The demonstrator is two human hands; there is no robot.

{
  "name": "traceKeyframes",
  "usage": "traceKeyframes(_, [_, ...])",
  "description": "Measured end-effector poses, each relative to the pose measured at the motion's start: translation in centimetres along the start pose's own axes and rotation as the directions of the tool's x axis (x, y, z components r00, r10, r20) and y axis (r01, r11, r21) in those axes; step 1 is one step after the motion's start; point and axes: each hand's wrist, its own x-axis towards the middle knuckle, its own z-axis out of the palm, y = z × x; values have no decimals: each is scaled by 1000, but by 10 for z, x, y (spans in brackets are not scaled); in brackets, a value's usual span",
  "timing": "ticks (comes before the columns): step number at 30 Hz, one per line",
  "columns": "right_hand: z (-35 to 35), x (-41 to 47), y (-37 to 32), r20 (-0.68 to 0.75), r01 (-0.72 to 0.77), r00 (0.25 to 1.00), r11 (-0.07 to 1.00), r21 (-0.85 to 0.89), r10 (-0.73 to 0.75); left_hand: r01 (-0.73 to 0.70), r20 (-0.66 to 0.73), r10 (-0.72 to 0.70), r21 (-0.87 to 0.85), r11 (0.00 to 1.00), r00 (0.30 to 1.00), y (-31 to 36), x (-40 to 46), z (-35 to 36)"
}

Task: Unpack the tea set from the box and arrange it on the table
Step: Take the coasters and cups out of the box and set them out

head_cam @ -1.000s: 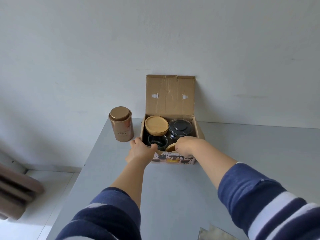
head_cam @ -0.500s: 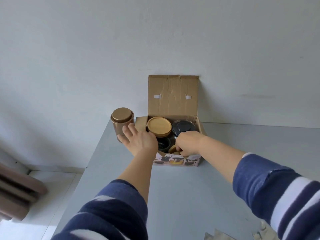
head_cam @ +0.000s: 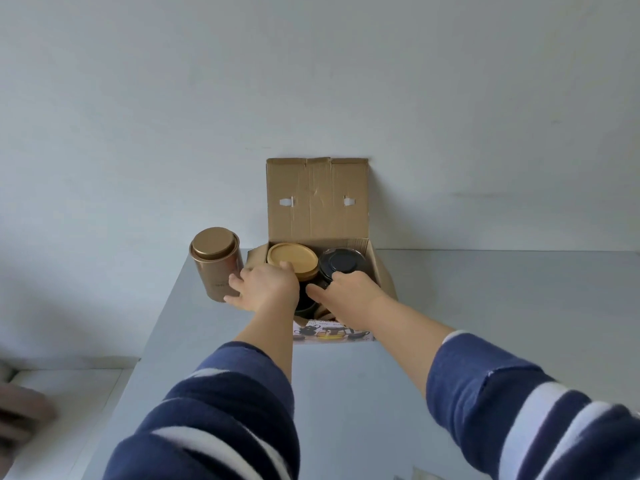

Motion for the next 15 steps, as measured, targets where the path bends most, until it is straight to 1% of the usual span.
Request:
traceKeyframes(2, [-6, 2, -3, 31, -33, 999, 999, -14, 33, 24, 12, -23, -95, 995, 1000, -2, 4, 0])
traceKeyframes(4, [-11, 4, -4, 55, -30, 998, 999, -25, 32, 38, 37, -31, -195, 980, 999, -3, 7, -2])
traceKeyframes(6, [-11, 3, -1, 74, -38, 997, 999, 13, 37, 60, 79, -39, -299, 952, 996, -3, 9, -4])
traceKeyframes(9, [-11, -1, 6, 92, -97, 993, 976, 194, 80, 100, 147, -38, -438, 893, 988, -6, 11, -7])
traceKeyframes(11, [-10, -4, 12, 59, -114, 993, 933, 342, 100, 104, 163, -30, -470, 877, 986, -8, 12, -9])
traceKeyframes(15, [-8, -14, 21, -14, -110, 988, 776, 621, 151, 90, 134, -25, -511, 855, 991, -10, 10, -15])
